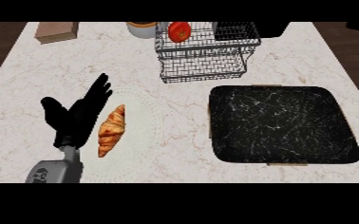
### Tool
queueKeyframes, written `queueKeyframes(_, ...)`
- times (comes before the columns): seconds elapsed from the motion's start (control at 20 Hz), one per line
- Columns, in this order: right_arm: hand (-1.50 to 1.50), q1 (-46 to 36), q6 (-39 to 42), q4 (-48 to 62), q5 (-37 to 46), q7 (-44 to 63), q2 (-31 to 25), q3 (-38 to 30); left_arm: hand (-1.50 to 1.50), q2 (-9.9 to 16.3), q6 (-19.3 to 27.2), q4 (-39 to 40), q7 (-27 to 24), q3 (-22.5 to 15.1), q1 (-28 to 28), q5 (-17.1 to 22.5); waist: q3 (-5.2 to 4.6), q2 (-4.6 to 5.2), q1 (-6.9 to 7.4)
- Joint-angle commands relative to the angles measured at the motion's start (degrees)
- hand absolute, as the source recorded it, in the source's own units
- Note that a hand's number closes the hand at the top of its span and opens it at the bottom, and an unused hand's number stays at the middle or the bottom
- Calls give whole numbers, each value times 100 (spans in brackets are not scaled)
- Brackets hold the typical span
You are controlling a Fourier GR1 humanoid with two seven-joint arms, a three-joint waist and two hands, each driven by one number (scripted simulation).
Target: Pick the tomato from the tray and place it in the tiered basket
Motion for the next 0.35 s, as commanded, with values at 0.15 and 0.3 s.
queueKeyframes(0.15, -150, 1607, 1504, -1971, -1670, 784, -692, -1295, 0, -122, 9, -110, -65, -156, 155, -82, -3, 62, 124)
queueKeyframes(0.3, -150, 2367, 1906, -2363, -2322, 704, -841, -2102, 0, 24, -170, -477, 171, -160, 320, 47, 0, 80, 235)
